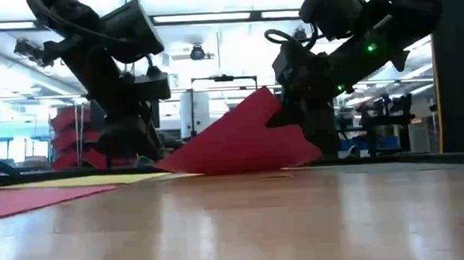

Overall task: Organize paper
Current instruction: Put the orange paper to the bottom right of the table

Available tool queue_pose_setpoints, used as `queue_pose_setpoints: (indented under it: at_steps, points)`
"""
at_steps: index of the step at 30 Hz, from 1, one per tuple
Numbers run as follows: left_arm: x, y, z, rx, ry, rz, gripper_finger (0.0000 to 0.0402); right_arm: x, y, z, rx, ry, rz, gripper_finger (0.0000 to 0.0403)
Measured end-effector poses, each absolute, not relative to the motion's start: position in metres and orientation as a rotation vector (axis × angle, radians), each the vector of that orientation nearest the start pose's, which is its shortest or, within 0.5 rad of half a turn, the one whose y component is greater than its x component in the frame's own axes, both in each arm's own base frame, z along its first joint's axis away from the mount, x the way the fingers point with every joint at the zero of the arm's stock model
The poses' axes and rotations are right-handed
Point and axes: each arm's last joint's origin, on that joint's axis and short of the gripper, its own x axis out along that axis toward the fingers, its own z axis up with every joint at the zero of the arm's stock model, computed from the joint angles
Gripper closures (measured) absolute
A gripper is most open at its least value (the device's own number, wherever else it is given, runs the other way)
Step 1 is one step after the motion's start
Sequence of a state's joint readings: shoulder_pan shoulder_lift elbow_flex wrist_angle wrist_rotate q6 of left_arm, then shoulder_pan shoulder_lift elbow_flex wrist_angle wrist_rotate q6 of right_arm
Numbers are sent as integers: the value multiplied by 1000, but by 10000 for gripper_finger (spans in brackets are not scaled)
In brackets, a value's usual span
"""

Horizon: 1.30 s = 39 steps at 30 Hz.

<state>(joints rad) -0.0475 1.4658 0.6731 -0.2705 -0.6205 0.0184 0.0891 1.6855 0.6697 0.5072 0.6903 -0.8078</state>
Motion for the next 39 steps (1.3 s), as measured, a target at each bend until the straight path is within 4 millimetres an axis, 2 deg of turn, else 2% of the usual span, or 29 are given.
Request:
queue_pose_setpoints:
  at_steps: [10, 17, 31, 39]
  points:
    - [242, 6, 143, 369, 1065, 527, 243, 309, 9, 145, -964, 698, -367, 403]
    - [247, 6, 146, 374, 1009, 525, 243, 309, 9, 145, -970, 699, -365, 403]
    - [239, 7, 136, 397, 1019, 551, 243, 309, 9, 145, -970, 699, -365, 403]
    - [242, 7, 138, 408, 982, 560, 243, 310, 9, 147, -964, 682, -373, 403]
